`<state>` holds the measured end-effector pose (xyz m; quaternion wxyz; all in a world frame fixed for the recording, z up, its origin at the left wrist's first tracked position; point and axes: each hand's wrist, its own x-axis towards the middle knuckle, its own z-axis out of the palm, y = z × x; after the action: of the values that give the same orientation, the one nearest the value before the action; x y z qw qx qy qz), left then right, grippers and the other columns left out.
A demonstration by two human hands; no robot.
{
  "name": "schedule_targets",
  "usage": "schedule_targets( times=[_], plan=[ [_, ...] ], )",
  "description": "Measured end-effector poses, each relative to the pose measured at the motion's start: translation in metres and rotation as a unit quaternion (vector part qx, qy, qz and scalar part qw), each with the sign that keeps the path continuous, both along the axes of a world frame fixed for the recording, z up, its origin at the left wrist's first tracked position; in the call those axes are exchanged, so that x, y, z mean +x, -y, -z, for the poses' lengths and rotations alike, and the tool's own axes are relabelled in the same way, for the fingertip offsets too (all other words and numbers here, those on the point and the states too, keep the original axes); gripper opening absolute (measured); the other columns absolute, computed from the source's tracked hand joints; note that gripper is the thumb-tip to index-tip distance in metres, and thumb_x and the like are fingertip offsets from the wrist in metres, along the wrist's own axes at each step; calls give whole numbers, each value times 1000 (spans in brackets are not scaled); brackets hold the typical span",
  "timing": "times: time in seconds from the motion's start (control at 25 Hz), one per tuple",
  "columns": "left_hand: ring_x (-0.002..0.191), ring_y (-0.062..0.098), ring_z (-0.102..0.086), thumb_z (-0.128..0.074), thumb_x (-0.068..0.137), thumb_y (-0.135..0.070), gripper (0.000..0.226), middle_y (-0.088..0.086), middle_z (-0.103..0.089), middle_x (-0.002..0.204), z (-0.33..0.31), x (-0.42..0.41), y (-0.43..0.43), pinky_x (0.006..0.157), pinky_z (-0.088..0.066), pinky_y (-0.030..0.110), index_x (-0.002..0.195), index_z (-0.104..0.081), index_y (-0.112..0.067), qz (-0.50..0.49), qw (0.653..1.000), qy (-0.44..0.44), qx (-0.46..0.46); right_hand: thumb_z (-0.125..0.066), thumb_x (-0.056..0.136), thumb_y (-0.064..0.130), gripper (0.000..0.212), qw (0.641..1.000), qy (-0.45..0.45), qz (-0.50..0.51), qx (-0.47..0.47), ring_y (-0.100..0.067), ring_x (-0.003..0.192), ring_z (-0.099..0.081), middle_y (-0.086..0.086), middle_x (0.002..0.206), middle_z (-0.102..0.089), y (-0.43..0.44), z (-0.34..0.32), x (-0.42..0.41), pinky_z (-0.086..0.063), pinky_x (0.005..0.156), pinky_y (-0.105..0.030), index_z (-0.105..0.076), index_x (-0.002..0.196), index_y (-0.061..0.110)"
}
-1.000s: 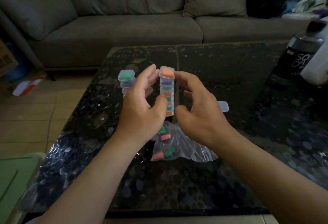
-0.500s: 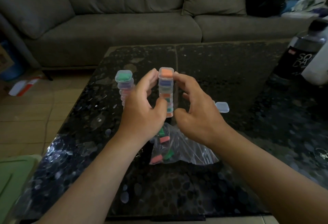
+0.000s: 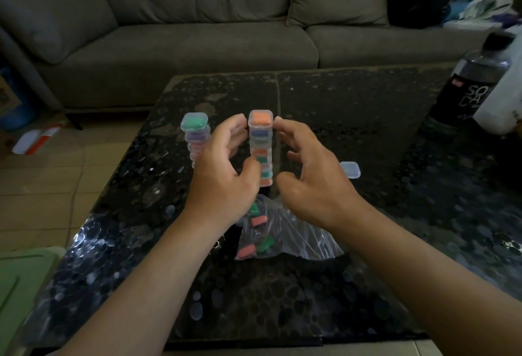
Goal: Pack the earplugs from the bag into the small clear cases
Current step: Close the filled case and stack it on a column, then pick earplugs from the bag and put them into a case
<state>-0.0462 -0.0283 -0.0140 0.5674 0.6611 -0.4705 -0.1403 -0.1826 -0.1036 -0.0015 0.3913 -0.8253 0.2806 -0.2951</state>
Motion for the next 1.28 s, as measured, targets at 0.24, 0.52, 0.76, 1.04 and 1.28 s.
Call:
schedule_targets(
  times=[0.24, 0.52, 0.76, 1.04, 1.28],
  plan=[
    [111, 5, -66, -62, 90, -1, 40, -3, -66, 120, 2, -6, -12, 93, -54, 20, 121, -58, -25, -45, 996, 38, -69, -58, 90, 5, 57, 995, -27, 99, -18, -4, 127, -50, 8, 137, -56, 10, -1, -18, -44, 106, -24, -46, 142, 24],
    [110, 0, -62, -70, 91, -6, 38, -11, -63, 115, 18, -45, -6, 94, -50, 13, 121, -60, -29, 98, 986, 136, 9, -64, 94, 20, 61, 971, -137, 195, 24, -15, 118, -57, 2, 137, -54, 36, 4, -56, -49, 90, -27, -36, 147, 22],
    [121, 9, -55, -62, 98, -14, 36, -8, -56, 130, -4, -77, 53, 99, -43, 21, 133, -60, -22, 74, 956, 229, 166, -65, 93, 18, 66, 951, -234, 199, 37, -25, 124, -55, -8, 141, -53, 48, -1, -85, -48, 99, -36, -32, 150, 17],
    [106, 24, -60, -62, 92, -12, 29, 2, -59, 122, 1, -97, 110, 84, -51, 38, 120, -63, -18, 71, 866, 344, 356, -65, 90, 13, 56, 942, -282, 177, 50, -20, 104, -55, -6, 127, -56, 52, -2, -101, -45, 78, -29, -40, 139, 17],
    [96, 22, -60, -64, 93, -12, 29, -1, -61, 108, 8, -102, 120, 77, -47, 35, 119, -64, -25, 64, 844, 355, 396, -64, 91, 16, 50, 942, -295, 153, 51, -18, 91, -53, 0, 104, -49, 53, 0, -103, -44, 69, -29, -39, 135, 18]
  ],
)
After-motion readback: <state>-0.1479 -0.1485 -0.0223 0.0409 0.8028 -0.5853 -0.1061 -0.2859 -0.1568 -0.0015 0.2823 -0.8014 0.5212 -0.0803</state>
